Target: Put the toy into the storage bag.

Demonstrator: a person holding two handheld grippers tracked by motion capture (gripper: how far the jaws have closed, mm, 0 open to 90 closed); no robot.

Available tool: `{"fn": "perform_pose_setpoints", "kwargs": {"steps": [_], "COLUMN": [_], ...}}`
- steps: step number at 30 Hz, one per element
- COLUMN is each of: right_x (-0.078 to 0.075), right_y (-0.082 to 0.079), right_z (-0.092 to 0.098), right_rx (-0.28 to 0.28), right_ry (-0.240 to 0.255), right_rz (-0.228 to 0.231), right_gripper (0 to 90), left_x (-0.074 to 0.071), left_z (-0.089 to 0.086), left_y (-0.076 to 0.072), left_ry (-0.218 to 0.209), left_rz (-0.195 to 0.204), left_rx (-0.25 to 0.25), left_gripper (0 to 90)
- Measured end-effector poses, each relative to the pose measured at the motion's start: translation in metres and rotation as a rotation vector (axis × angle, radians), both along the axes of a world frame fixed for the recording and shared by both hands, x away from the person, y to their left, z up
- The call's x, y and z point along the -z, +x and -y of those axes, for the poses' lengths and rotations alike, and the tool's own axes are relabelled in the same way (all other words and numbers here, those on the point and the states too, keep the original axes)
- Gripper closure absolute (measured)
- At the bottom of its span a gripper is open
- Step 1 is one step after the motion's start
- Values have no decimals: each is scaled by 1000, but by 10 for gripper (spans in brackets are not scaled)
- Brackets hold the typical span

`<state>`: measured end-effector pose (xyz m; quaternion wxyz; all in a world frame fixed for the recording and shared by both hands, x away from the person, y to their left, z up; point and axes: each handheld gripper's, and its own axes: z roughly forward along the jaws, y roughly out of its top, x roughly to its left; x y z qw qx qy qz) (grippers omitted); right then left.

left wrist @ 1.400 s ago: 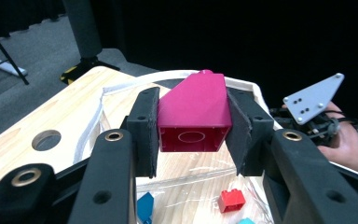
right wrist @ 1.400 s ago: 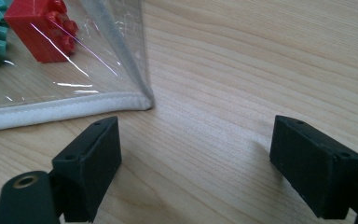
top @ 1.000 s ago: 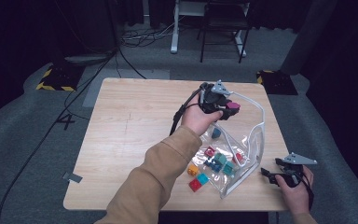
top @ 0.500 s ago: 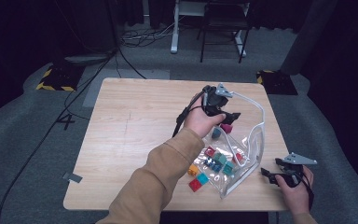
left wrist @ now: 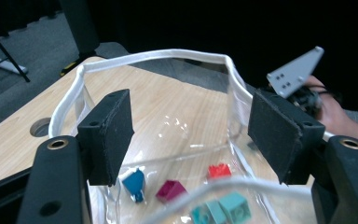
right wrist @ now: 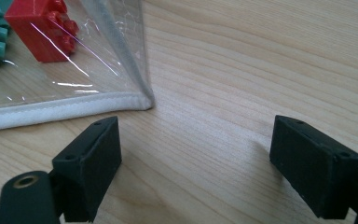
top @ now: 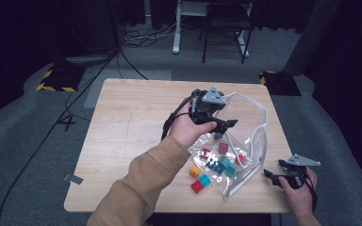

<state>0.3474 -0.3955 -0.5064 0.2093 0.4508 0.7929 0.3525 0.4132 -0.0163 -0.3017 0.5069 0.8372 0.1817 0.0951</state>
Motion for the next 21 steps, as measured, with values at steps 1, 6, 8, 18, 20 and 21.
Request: {"fn": "perform_pose_setpoints", "kwargs": {"steps": [1,6,8,18,20,21], "right_x": [0,0,0,0,0,0], "right_y": [0,0,0,0,0,0], "right_z": [0,0,0,0,0,0], "right_rx": [0,0,1,1,1,1], "right_ry": [0,0,0,1,1,1], "right_rz": [0,0,-1,-2,-2,-2], "right_gripper": [166,166,166,166,165,166], "left_x": [0,2,5,21,26,29], "left_z": [0,-19,-25,-46,-50,-52], "left_y": [0,-20,-25,-43,-47,-48], "left_ry": [0,16,21,35,39,47], "left_rz": [0,11,11,7,3,2], "left_rx": [0,4,2,-5,-8,-8], "left_gripper": [314,314,315,316,316,316]}}
